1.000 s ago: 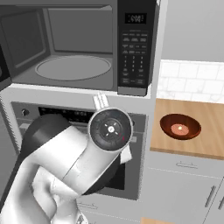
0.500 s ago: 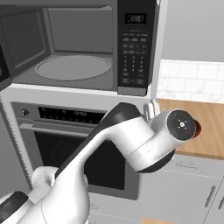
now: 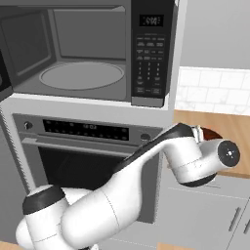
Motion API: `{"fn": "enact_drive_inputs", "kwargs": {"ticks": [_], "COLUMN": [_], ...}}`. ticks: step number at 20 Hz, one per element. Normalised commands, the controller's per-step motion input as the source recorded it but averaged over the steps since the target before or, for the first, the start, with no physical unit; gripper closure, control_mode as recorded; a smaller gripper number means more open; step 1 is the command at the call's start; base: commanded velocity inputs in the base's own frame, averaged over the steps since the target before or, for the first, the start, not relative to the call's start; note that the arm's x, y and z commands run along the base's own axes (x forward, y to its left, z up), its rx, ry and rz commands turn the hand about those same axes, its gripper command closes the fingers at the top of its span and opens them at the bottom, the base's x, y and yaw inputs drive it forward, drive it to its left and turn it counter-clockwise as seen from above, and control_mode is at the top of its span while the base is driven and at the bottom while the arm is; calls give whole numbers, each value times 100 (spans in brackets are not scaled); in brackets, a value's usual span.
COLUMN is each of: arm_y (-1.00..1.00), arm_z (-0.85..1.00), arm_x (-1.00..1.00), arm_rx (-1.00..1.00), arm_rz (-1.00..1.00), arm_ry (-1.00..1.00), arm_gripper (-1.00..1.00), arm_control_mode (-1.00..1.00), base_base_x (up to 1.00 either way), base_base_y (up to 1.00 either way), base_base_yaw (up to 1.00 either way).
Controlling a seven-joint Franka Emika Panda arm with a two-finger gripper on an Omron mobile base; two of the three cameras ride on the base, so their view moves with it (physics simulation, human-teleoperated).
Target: Open the microwave, place the bowl with waffle inside the microwave, then close the microwave door and turn it on.
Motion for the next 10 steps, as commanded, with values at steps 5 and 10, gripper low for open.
{"fn": "enact_drive_inputs", "kwargs": {"ticks": [5, 10], "arm_y": [-62, -47], "arm_z": [-45, -35], "arm_x": [86, 7], "arm_rx": [10, 4], "arm_rz": [1, 6], "arm_ry": [3, -3], "arm_gripper": [-100, -100], "arm_control_mode": [-100, -100], "base_base_x": [0, 0], "base_base_y": [0, 0], "base_base_yaw": [0, 0]}}
